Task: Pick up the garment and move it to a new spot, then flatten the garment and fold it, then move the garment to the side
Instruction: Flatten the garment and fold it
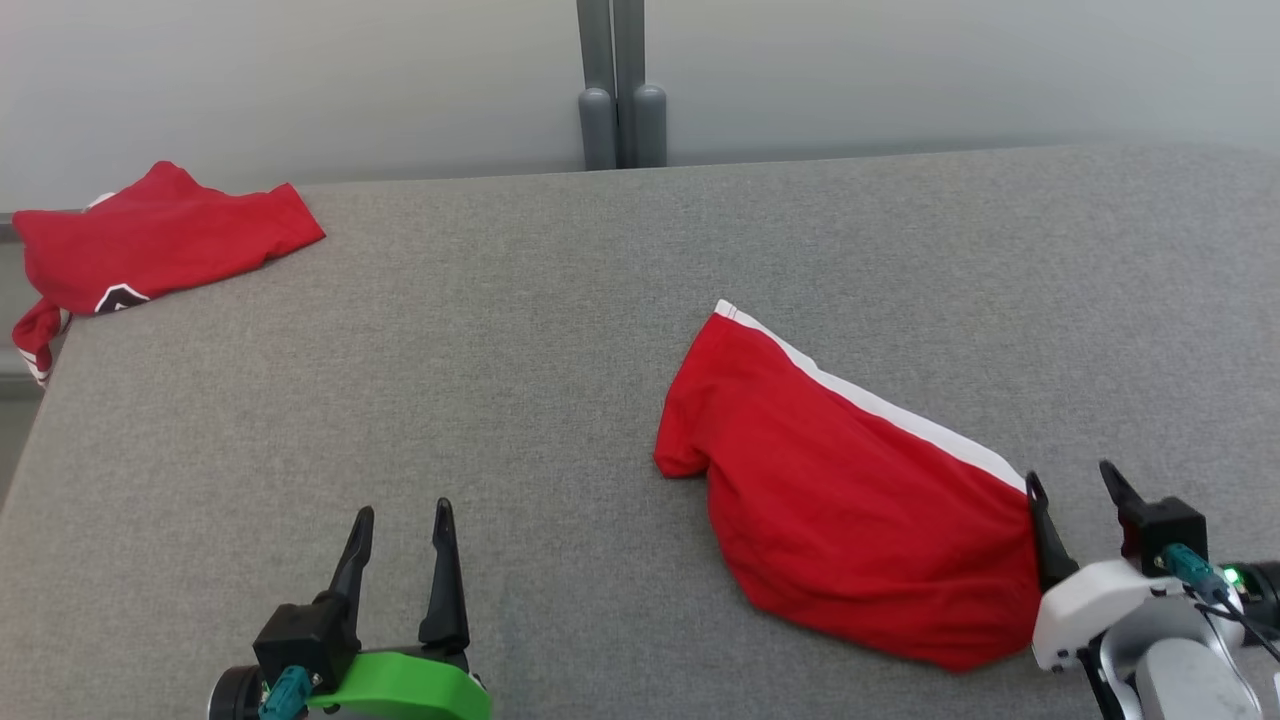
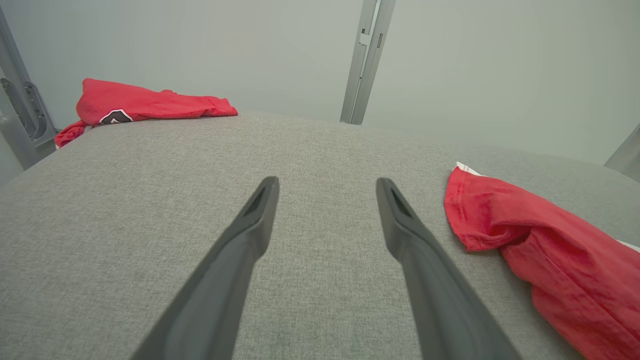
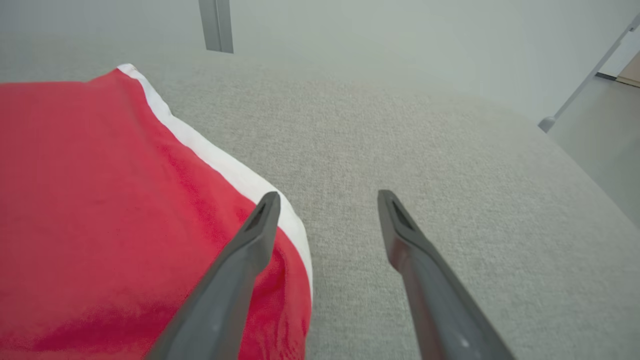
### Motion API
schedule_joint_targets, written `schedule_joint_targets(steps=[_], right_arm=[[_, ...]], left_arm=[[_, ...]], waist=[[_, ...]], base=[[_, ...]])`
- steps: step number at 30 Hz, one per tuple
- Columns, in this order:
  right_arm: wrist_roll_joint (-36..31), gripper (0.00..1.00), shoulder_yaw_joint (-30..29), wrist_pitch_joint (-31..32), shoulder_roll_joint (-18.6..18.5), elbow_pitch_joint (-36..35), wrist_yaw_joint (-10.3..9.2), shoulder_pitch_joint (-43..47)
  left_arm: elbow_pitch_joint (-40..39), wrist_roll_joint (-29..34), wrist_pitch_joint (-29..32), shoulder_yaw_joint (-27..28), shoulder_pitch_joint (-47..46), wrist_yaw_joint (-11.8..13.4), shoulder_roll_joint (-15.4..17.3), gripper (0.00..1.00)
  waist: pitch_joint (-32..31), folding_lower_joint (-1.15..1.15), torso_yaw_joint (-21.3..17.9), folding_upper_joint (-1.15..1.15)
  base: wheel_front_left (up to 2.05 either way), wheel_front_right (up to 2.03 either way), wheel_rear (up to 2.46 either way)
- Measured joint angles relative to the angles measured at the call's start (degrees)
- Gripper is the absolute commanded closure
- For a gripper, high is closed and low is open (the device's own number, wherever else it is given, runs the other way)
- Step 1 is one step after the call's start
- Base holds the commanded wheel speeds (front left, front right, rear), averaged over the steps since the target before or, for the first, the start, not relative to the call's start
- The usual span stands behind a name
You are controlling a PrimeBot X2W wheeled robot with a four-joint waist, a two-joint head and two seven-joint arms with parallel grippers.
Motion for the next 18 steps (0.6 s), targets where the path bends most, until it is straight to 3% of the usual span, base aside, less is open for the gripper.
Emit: schedule_joint_targets(steps=[3, 8, 12, 18], right_arm=[[1.3, 0.0, 3.0, -0.1, 0.3, -5.1, 0.0, -1.3], [5.0, 0.0, 13.4, 5.0, 0.7, -9.0, 0.0, -6.1], [9.6, 0.0, 21.3, 11.5, -0.6, -6.6, 0.0, -12.0], [16.9, 0.0, 28.6, 20.0, -2.9, 1.0, 0.0, -21.0]], left_arm=[[0.0, -0.2, 0.0, -0.4, -0.1, 0.0, 0.0, 0.0], [-0.1, -0.7, 0.0, -1.1, -0.7, 0.1, 0.0, 0.0], [-0.1, -1.2, 0.0, -1.7, -1.5, 0.2, 0.0, 0.0], [-0.2, -2.2, 0.0, -2.5, -2.5, 0.6, 0.0, 0.0]], waist=[[0.1, 0.0, 0.5, 0.0], [0.4, 0.0, 1.9, 0.0], [1.0, 0.0, 3.6, 0.0], [2.0, 0.0, 6.6, 0.0]], base=[[0.0, 0.0, 0.0], [0.0, 0.0, 0.0], [0.0, 0.0, 0.0], [0.0, 0.0, 0.0]])
